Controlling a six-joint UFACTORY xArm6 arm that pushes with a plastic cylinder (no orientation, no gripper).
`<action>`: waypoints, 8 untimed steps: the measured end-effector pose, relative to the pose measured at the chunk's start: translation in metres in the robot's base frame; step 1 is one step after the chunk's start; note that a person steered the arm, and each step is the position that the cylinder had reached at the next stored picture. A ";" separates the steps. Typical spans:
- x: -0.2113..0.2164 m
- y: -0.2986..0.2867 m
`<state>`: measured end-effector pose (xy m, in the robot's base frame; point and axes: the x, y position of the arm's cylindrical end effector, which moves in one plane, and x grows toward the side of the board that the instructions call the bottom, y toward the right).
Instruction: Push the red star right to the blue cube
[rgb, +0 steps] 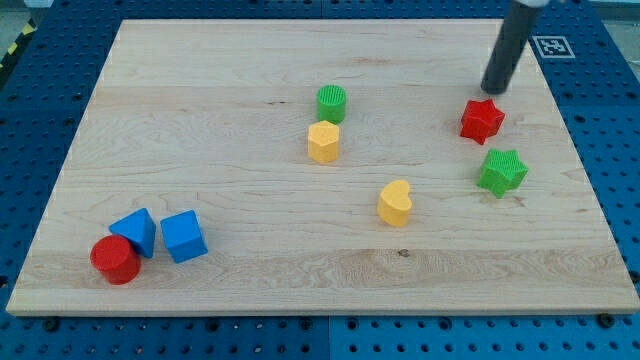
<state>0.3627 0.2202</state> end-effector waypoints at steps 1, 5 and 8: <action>0.036 -0.001; 0.043 -0.043; 0.051 -0.120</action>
<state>0.4132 0.1002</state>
